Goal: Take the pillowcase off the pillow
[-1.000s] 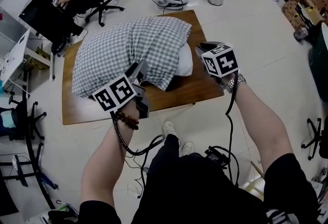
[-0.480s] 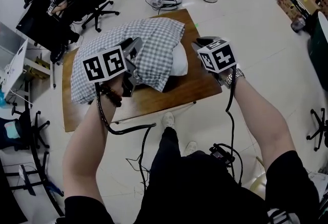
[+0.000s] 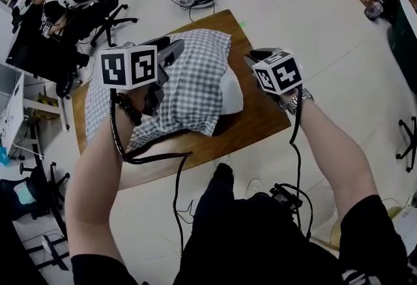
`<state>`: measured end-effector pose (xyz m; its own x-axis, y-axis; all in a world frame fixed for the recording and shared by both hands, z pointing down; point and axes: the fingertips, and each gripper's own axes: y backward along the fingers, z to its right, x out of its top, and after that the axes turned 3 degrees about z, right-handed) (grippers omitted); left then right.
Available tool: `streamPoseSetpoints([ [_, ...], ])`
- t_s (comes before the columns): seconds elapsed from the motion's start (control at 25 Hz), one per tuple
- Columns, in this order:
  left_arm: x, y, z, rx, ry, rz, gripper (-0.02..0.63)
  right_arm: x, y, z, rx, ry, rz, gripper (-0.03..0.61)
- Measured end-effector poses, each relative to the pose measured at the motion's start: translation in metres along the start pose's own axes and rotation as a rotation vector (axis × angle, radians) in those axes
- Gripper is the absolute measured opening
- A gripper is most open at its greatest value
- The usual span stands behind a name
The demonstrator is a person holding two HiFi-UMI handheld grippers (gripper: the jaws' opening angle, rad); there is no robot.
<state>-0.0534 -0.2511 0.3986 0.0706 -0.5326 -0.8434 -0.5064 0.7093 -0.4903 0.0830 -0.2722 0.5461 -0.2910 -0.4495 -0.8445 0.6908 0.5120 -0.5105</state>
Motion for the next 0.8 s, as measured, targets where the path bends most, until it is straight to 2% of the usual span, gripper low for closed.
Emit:
streamPoseSetpoints([
  [0.28,0.047,-0.056,-0.054,-0.093,-0.138,-0.187,0.218,0.027,-0.048,0.031,0.031,-0.093,-0.054,0.08],
  [0.44,0.038,-0.089,-0.096,-0.184,-0.142,-0.302,0.24,0.029,-0.082,0.036,0.07,-0.159,-0.094,0.119],
  [0.64,0.016,-0.12,-0.119,-0.275,-0.21,-0.391,0.261,-0.006,-0.117,0.049,0.076,-0.209,-0.141,0.123],
  [0.8,0.021,-0.152,-0.14,-0.36,-0.251,-0.473,0.282,-0.004,-0.148,0.07,0.096,-0.251,-0.176,0.123],
])
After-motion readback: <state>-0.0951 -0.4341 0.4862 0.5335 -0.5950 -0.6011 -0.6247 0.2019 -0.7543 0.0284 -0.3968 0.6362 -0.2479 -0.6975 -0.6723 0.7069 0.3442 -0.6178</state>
